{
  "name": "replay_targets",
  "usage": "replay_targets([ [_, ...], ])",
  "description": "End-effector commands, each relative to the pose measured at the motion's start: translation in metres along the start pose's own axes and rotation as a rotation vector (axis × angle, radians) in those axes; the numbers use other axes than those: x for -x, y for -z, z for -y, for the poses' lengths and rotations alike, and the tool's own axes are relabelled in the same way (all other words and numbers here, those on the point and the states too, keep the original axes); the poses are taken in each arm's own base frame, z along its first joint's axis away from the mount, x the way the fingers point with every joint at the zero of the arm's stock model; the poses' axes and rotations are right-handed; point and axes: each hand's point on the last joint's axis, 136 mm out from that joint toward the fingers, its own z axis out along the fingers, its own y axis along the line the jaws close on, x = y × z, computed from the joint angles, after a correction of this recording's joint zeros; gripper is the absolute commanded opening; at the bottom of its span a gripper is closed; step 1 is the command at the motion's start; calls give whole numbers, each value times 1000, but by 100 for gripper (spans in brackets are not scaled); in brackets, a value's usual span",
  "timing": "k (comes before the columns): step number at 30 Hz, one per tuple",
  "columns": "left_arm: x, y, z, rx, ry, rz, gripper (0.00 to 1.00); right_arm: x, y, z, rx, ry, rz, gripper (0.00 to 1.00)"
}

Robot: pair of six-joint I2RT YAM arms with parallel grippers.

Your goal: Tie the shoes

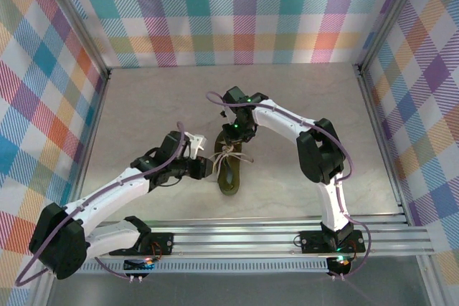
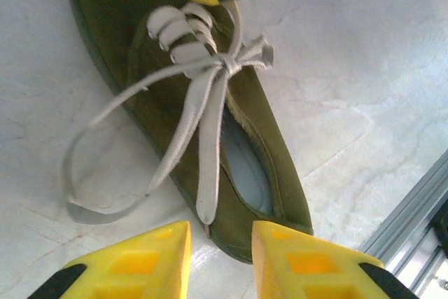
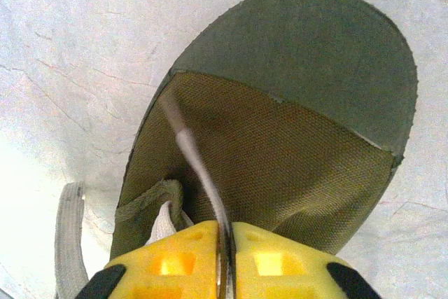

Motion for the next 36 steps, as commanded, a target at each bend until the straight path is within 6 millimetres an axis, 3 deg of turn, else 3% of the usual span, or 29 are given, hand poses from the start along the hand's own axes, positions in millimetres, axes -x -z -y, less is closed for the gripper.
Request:
replay_targets([
  [1,-16,-15,-5,39,-8,-62,29,9,18,-5,10,-1,62,9],
  [7,-11,-41,-9,63,21,-70,35,8,23,-5,10,-4,88,4],
  [17,-8,-64,-7,40,13,-72,42,11,39,-8,6,-3,189,2],
  [19,-12,-68,-8,51,6,-95,36,11,42,-6,-2,-10,209,2],
  [24,-13,-63,-14,89,-13,-100,2,4,42,2,-24,-43,239,2],
  [36,-22,-48,-24,145,-32,-114,0,-13,33,24,-79,-130,271,1],
])
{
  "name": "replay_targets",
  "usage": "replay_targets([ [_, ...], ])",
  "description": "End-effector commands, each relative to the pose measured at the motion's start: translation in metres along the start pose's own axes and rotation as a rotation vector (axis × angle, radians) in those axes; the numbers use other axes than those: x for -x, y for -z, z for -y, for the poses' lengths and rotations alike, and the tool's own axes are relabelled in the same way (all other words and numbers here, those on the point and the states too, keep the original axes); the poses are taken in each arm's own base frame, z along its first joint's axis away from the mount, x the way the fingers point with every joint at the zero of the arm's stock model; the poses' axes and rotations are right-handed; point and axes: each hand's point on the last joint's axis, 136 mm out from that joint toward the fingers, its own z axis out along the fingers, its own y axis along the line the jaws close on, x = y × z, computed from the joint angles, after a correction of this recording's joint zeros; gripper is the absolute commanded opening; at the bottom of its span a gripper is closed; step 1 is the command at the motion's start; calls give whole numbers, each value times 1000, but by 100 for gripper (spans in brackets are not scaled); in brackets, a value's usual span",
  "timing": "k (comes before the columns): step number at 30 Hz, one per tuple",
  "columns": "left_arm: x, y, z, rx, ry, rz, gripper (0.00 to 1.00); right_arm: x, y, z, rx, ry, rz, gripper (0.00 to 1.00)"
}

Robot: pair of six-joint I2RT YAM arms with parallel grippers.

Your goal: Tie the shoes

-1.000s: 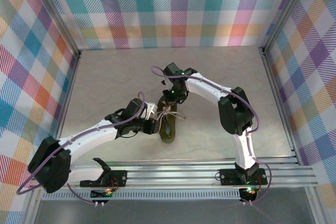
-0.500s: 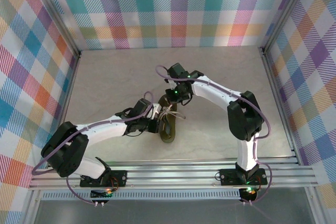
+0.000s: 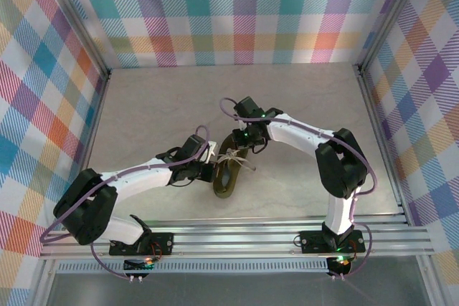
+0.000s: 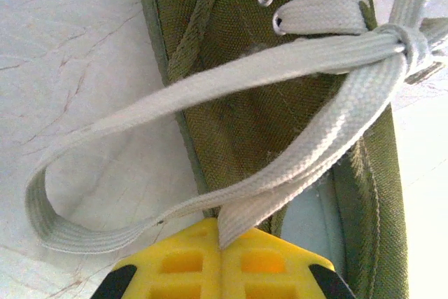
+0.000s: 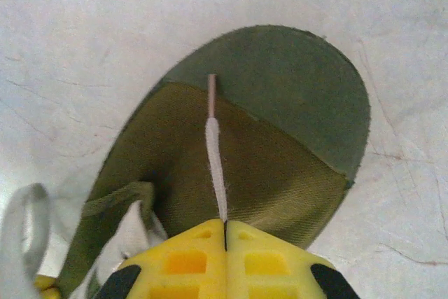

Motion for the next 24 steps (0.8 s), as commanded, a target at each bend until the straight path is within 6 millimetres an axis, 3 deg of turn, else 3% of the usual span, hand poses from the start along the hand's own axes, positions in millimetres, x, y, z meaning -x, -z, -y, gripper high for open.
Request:
replay_targets([
  [1,-3,10,0,15,-25,2,0,12,17,0,-12,-34,91,1],
  [8,-7,12,-3,26,-22,-1,0,-1,9,11,-20,-93,84,0],
  [12,-9,10,-4,30,-21,-11,1,-5,-2,8,8,-106,64,0],
  [15,-9,9,-3,26,-20,-18,21,-2,-9,3,36,-104,60,0],
  [18,-6,10,-1,17,-17,-6,27,0,-15,1,41,-100,49,0],
  [20,-4,12,0,12,-15,6,25,-1,-18,1,42,-97,43,0],
  [24,-2,16,1,8,-17,17,10,-2,-23,2,35,-90,33,0],
])
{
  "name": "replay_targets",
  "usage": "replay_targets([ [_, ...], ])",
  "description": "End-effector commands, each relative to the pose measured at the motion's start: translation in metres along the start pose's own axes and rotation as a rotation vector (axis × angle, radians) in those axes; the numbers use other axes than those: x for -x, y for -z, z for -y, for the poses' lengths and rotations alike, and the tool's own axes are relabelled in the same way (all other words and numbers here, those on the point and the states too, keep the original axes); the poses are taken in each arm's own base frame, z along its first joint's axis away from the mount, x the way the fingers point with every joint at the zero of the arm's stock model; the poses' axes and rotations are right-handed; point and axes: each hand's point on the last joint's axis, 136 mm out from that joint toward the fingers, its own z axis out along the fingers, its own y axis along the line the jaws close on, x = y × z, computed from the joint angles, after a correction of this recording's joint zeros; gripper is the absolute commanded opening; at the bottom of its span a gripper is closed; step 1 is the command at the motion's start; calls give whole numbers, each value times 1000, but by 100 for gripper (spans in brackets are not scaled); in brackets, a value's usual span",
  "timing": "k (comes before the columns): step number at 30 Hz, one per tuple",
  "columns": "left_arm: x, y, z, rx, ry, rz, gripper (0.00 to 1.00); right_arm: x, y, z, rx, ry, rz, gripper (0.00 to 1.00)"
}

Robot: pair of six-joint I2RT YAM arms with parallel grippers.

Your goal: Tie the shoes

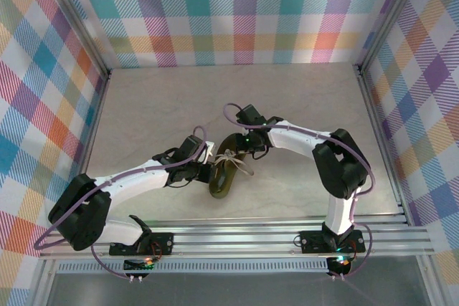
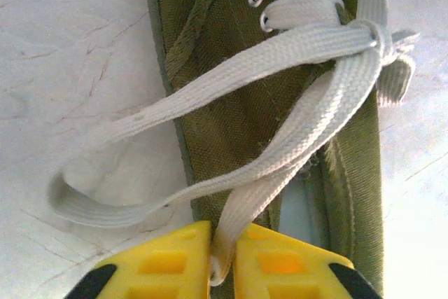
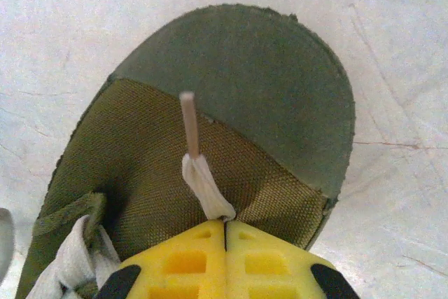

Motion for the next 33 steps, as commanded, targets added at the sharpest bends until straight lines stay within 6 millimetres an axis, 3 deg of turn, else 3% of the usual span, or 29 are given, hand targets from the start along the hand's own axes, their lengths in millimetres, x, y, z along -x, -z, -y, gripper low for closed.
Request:
replay_targets([
  [1,-1,7,4,-14,-18,11,6,8,-2,-5,17,0,12,0],
  [3,-1,8,3,-10,-19,10,0,8,-3,-4,13,2,11,0],
  [10,-13,12,-4,18,-21,-23,0,9,-3,0,-12,10,19,0],
  [20,-28,15,-23,62,26,-53,0,21,28,-5,0,26,103,0],
  [24,-30,12,-24,61,33,-69,0,18,35,-6,3,26,95,0],
  [33,-38,11,-32,85,60,-87,0,0,41,15,-59,-23,99,0],
])
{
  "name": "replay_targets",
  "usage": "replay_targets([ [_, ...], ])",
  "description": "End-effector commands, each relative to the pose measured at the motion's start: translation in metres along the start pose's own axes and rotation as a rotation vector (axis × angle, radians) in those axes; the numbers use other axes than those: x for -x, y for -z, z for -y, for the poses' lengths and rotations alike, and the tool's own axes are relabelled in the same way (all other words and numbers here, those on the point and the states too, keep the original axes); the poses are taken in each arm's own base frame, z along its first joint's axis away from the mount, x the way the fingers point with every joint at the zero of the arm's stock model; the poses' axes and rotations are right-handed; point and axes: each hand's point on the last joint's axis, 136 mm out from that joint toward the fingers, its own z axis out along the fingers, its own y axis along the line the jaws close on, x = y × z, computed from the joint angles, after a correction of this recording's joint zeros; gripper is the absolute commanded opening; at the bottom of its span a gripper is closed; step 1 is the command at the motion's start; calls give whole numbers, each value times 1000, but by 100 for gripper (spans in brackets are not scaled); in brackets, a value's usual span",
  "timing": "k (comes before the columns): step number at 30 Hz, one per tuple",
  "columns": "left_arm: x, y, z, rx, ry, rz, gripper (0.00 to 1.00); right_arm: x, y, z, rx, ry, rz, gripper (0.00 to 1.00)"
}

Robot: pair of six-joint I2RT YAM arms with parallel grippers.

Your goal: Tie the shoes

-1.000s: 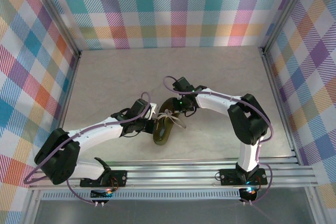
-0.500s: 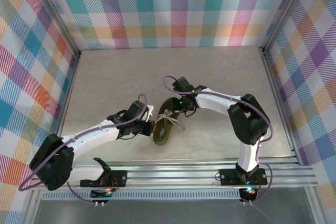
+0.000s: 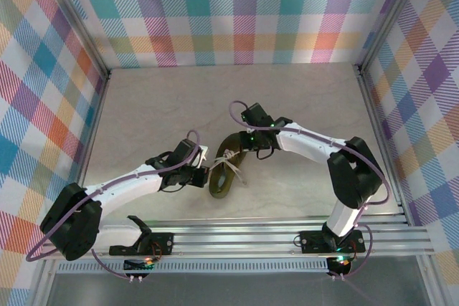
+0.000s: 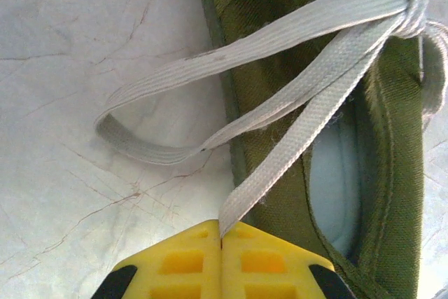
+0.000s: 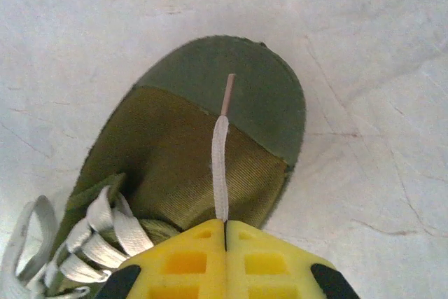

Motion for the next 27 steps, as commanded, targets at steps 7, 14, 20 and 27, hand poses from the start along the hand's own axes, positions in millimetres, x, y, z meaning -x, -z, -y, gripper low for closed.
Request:
replay_targets([
  [7,-17,-4,-15,44,40,-57,0,-23,0,10,-3,-64,-40,7],
  [14,-5,11,-11,39,33,-12,28,-24,21,11,21,-3,6,54],
  [20,20,46,-17,6,136,145,47,-45,50,5,116,213,10,63],
  [27,42,54,-24,-67,365,217,52,-110,37,-4,189,413,-146,67],
])
